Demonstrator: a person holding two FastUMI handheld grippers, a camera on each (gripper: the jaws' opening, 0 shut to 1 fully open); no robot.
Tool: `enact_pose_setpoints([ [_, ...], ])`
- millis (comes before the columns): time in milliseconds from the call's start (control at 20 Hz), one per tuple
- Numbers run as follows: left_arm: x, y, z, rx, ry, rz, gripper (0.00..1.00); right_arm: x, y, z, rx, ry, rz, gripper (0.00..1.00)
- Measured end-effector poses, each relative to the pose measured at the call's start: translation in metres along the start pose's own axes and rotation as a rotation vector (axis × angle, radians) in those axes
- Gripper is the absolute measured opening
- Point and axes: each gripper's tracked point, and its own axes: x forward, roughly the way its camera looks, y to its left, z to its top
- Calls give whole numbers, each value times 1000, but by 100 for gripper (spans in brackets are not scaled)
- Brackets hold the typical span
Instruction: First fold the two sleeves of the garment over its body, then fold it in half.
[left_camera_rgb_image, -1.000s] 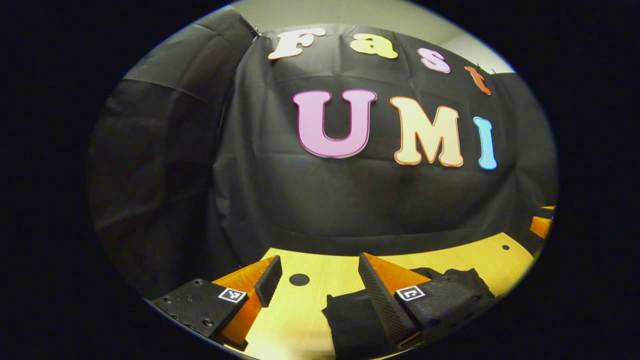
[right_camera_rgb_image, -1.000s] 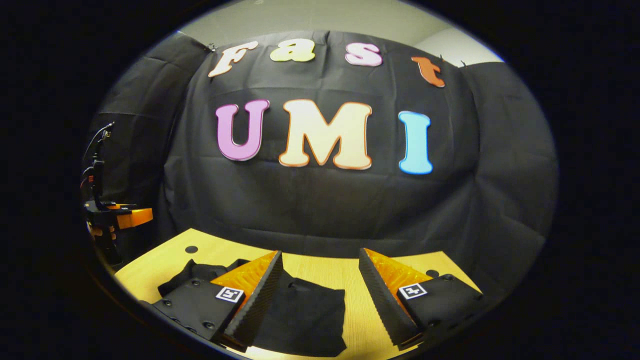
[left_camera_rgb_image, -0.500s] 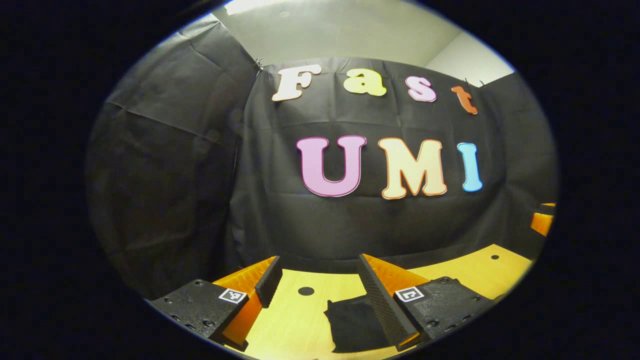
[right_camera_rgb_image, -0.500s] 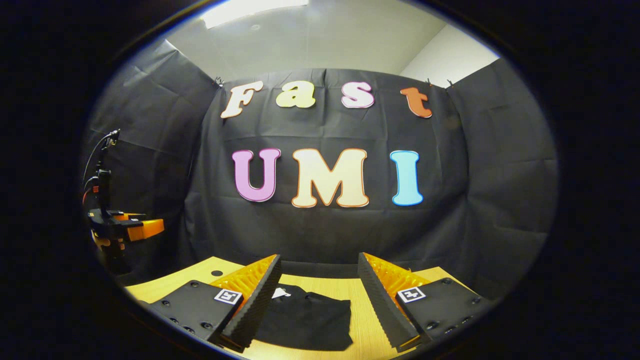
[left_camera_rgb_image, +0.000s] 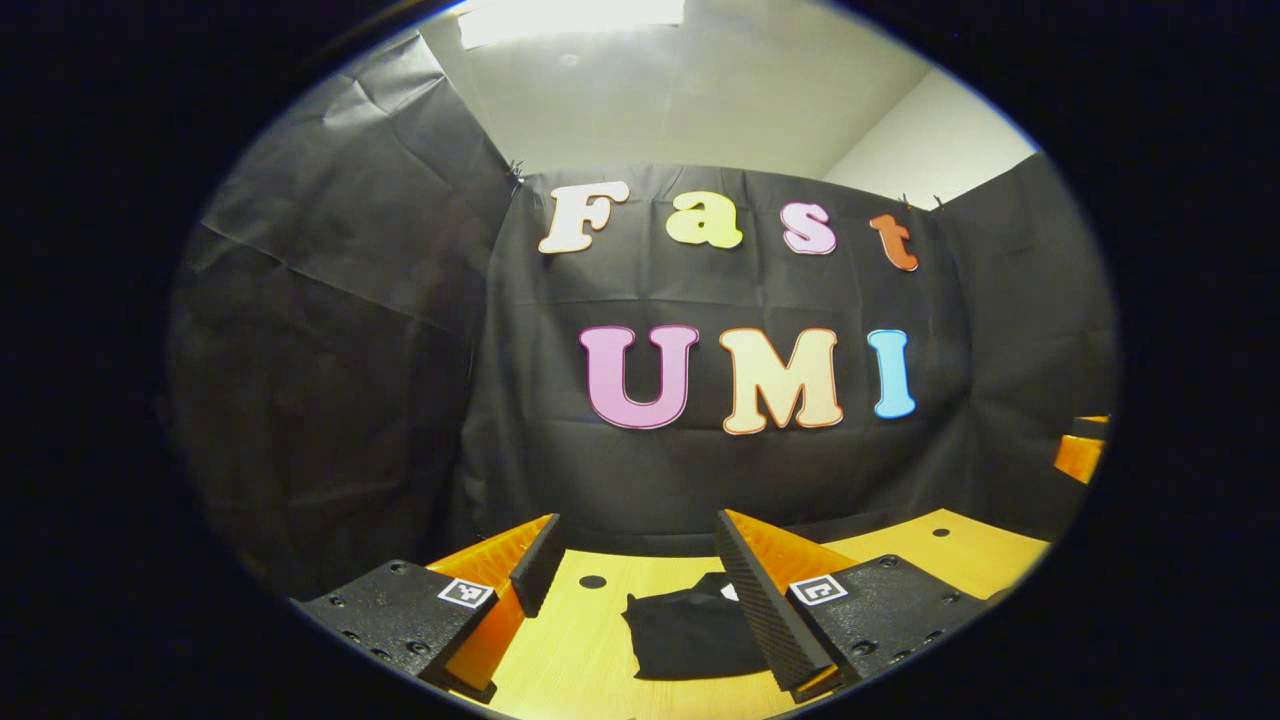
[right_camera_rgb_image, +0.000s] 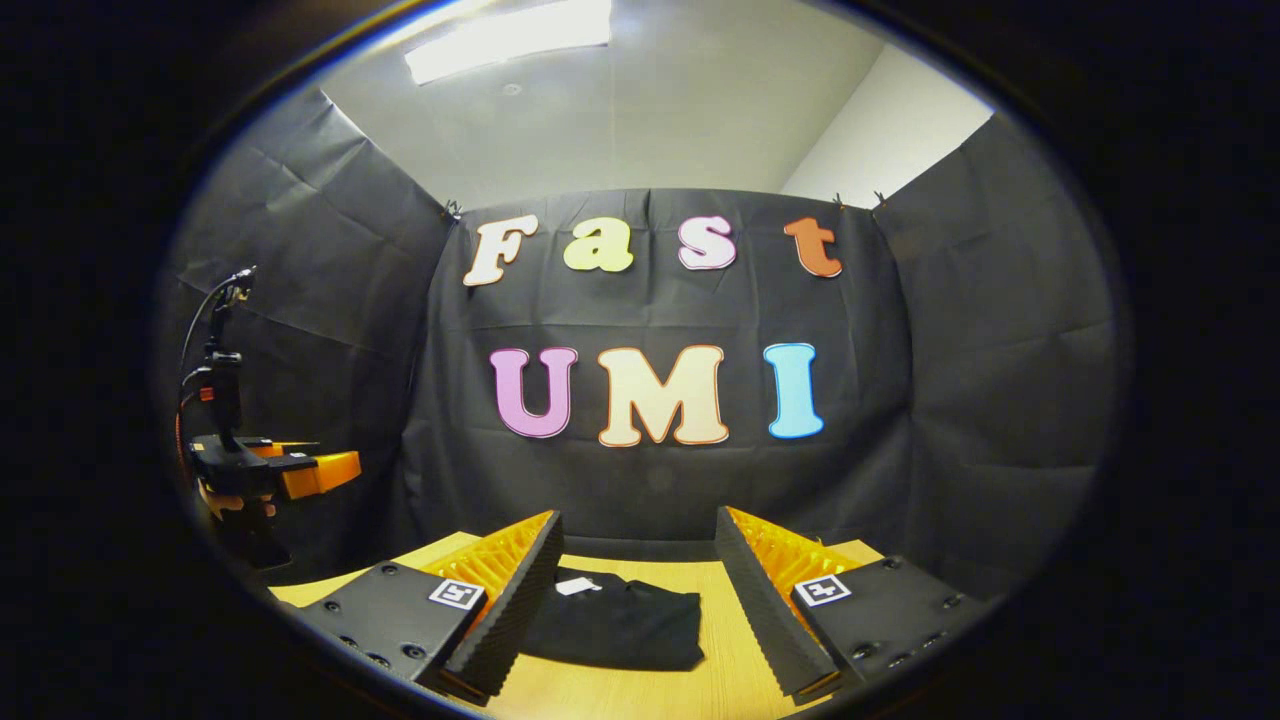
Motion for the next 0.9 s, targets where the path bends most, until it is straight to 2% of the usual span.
enact_pose_setpoints([
  [400,-49,4,29,10,-35,5,92,-62,18,4,-8,-22,37,96],
  [650,-72,0,45,29,-68,11,92,-79,21,14,-7,-52,65,96],
  [900,-79,-10,55,23,-78,14,92,-88,7,16,1,-57,65,96],
])
